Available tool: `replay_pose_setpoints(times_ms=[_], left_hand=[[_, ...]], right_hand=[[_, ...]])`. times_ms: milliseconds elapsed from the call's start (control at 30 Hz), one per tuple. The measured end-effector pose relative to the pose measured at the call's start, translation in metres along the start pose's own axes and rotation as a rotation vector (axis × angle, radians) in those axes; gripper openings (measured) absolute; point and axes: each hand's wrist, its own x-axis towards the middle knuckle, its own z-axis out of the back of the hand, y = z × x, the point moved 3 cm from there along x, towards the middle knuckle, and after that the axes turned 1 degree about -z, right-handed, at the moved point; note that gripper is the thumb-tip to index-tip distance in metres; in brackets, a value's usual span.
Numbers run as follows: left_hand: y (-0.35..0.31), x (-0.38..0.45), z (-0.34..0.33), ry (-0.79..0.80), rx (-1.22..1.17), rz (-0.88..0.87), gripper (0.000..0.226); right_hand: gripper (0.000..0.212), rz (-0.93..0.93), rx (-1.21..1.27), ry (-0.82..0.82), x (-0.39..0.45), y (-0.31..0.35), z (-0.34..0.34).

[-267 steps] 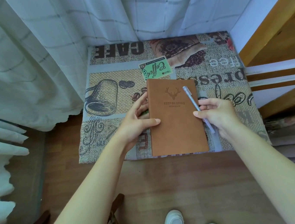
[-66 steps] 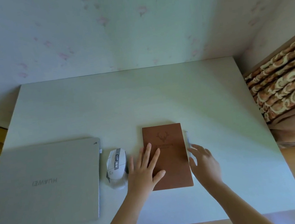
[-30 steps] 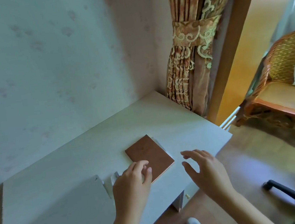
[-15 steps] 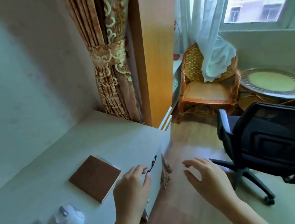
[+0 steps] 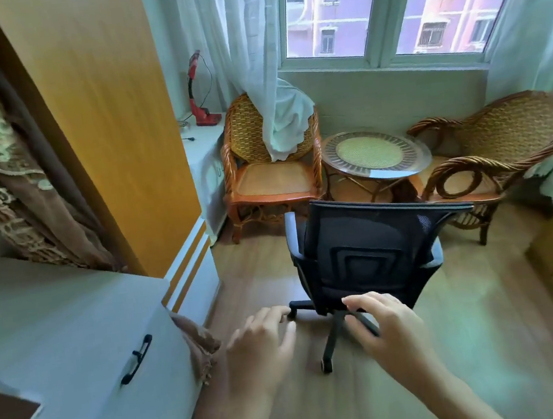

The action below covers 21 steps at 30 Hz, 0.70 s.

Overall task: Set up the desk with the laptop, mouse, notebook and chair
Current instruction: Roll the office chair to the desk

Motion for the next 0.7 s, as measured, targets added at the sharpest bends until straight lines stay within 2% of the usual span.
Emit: replay_pose_setpoints(times_ms=[300, 700], left_hand=[[-0.076, 0.050, -0.062, 0.062, 0.005, -0.095, 0.021], [-0.123, 0.213, -0.149, 0.038, -0.043, -0.301, 0.029]], right_hand=[[0.022, -0.124, -0.004, -0.036, 0.022, -0.095, 0.045], [0.024, -0.208, -0.120, -0.160, 0.146, -0.181, 0.045]])
